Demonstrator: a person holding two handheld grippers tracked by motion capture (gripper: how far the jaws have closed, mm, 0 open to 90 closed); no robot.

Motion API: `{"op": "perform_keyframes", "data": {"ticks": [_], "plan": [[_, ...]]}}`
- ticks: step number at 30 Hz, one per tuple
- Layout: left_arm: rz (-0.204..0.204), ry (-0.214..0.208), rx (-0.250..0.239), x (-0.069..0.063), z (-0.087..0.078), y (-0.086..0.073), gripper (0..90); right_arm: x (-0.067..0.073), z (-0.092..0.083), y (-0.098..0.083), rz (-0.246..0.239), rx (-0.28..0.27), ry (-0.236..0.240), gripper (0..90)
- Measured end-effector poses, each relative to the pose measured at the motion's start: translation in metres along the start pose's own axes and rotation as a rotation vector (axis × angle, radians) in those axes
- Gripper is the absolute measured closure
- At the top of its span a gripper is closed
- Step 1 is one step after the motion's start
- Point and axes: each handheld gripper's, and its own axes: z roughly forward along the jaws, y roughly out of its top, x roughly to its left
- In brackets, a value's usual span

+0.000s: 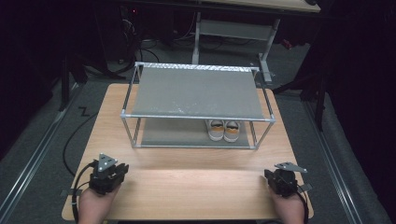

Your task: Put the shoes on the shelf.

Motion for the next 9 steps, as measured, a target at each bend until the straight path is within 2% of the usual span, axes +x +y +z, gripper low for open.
{"op": "perform_keyframes", "data": {"ticks": [2,5,6,9], "plan": [[0.021,-0.001,0.013,-0.001,0.003,-0.002,78.5,-0.008,0.000,-0.001,0.039,-0.001,-0.006,89.7],[0.025,-0.031,0.061,-0.004,0.015,-0.006,77.9,-0.010,0.000,-0.004,0.045,0.004,-0.008,89.7],[0.030,-0.032,0.068,-0.005,0.017,-0.006,75.6,-0.010,0.000,-0.004,0.044,0.003,-0.009,89.7],[0.021,-0.037,0.061,-0.007,0.020,-0.006,57.5,-0.007,-0.001,-0.003,0.033,-0.008,-0.008,88.8]]}}
